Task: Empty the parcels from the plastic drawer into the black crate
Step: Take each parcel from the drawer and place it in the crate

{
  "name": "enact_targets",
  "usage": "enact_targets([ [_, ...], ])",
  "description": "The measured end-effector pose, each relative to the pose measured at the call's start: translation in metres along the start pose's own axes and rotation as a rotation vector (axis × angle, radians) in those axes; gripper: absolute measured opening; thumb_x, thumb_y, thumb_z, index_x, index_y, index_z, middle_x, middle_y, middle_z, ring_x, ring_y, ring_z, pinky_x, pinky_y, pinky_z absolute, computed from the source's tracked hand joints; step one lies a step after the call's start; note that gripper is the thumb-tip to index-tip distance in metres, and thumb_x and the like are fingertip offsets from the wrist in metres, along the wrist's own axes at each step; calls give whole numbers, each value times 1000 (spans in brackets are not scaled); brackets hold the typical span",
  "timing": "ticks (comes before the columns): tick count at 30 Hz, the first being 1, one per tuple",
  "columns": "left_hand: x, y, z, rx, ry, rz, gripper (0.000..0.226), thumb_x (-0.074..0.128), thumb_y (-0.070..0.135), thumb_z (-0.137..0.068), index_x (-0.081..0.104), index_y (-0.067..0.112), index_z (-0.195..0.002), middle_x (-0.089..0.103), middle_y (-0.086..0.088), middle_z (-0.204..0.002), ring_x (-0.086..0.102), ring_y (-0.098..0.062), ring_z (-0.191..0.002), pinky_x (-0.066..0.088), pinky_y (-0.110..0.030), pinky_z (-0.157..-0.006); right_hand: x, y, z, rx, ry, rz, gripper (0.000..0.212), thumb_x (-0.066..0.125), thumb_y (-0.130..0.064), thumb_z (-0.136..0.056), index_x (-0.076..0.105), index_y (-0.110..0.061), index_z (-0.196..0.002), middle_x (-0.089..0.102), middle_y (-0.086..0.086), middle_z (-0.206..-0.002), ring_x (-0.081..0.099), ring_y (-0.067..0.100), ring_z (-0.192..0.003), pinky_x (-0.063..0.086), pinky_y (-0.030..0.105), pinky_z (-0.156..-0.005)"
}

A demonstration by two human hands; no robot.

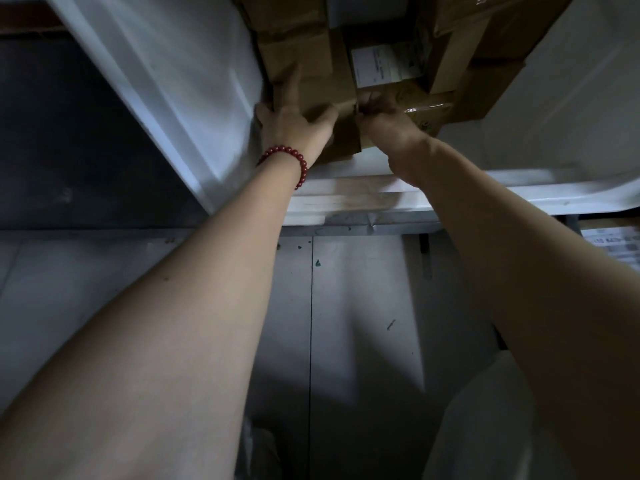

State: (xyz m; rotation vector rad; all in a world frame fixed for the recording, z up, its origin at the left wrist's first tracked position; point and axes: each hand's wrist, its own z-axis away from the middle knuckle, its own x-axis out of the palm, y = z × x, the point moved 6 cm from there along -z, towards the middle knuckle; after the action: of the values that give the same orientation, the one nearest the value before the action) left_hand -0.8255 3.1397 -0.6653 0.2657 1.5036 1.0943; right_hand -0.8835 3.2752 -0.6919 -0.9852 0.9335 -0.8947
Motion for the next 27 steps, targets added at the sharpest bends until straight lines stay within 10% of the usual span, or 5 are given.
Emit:
enact_targets([
  [4, -15, 8, 21, 54, 79, 220, 72, 62, 44, -88, 24, 40, -149, 20, -10, -147, 46, -17, -109, 30, 8, -63, 6, -17, 26, -21, -22, -160, 37, 39, -6, -101, 34, -17, -136, 54, -9, -105, 52, -1, -86, 44, 16, -56],
  [10, -37, 15, 51, 75, 120, 227, 98, 78, 47, -71, 19, 42, -148, 27, -5, -149, 37, -22, -134, 27, -16, -96, 3, -36, 68, -32, -1, -255, 35, 39, -9, -100, 34, -25, -131, 52, -4, -130, 53, 22, -116, 47, 47, -85],
  [16, -59, 17, 82, 25, 130, 203, 107, 77, 63, -62, 25, 22, -147, 43, 0, -146, 44, -22, -131, 40, -40, -107, -6, -53, 106, -83, -12, -316, 32, 45, -16, -100, 37, -27, -129, 51, -9, -121, 55, 10, -101, 53, 42, -85],
  [27, -84, 29, 161, 235, 62, 113, 90, 86, 42, -62, 37, 31, -137, 41, 4, -141, 40, -16, -127, 34, -23, -97, -25, -45, 213, -100, -107, -301, 48, 50, -12, -98, 40, -37, -138, 43, -10, -129, 51, 8, -111, 54, 31, -77],
])
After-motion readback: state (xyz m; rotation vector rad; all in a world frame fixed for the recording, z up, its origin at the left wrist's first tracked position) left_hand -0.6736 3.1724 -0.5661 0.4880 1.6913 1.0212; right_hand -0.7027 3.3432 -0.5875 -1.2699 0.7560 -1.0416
